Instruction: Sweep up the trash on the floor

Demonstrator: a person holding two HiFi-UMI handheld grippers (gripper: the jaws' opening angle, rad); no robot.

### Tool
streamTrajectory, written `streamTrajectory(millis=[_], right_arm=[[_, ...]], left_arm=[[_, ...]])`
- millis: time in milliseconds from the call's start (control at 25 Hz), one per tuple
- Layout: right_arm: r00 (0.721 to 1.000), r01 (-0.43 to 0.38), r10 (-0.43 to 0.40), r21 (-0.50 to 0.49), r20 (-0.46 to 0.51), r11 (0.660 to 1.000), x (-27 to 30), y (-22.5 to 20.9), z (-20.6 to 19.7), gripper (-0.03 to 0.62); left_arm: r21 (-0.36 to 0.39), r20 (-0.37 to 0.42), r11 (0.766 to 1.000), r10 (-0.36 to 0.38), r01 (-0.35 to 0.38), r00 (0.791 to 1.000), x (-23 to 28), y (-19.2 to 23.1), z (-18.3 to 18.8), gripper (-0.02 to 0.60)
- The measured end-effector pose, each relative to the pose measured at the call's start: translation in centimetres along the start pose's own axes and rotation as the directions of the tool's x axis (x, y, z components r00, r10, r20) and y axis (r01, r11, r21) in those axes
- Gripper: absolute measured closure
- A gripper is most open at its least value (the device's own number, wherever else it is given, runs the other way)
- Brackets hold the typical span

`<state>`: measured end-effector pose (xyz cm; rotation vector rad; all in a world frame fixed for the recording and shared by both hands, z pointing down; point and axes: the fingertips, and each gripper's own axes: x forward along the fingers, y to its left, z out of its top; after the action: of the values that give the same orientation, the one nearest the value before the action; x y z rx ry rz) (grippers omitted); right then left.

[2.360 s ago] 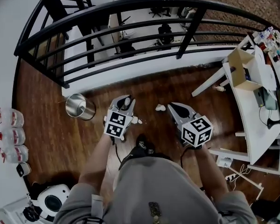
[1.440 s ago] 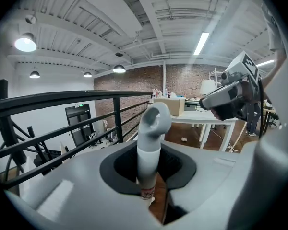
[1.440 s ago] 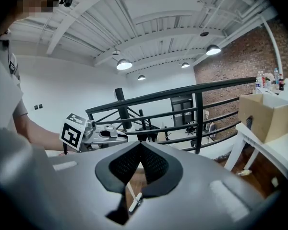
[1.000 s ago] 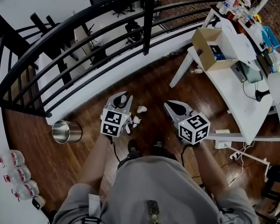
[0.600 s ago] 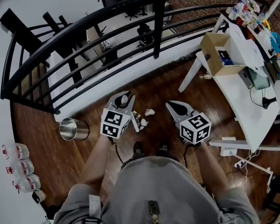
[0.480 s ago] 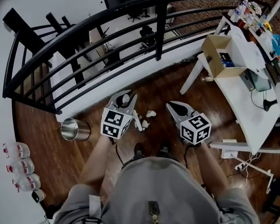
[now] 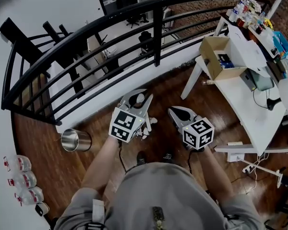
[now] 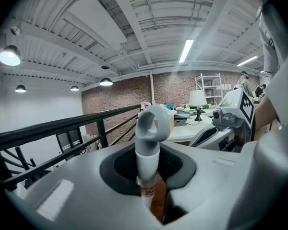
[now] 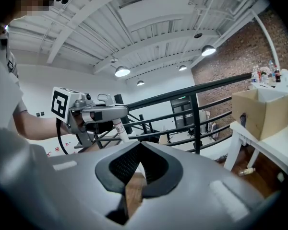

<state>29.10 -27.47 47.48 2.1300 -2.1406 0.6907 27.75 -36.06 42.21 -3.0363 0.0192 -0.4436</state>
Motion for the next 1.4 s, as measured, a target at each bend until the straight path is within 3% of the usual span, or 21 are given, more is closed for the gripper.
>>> streamTrajectory(millis=[400,720,1080,1400], right_arm=[[0.98,0.194,-0.196,0.081,0.017,0.978,-7.6,-6.3,-2.2,0.594],[0.955,0.292,-0.295,0.124,0.008,0.948,-12.8,-10.7,-3.6,0.594],[0.952,0.307,-0.305,0.127,-0.037,0.943,-14.8,-11.6,-5.1,0.594],[0.958,0.284,-0.279,0.124,-0.062,0.951,-14.4,-11.0,-6.1,0.594]], left_arm=[[0.027,0.028,0.986,-0.163,0.162,0.986,8.2,-5.5,2.6,0.518],[0.017,0.019,0.973,-0.231,0.231,0.973,12.8,-9.4,2.6,0.518],[-0.02,-0.06,0.974,-0.227,0.227,0.972,14.9,-10.8,-2.1,0.518],[-0.034,-0.145,0.986,-0.168,0.164,0.975,13.6,-9.0,-6.6,0.518]])
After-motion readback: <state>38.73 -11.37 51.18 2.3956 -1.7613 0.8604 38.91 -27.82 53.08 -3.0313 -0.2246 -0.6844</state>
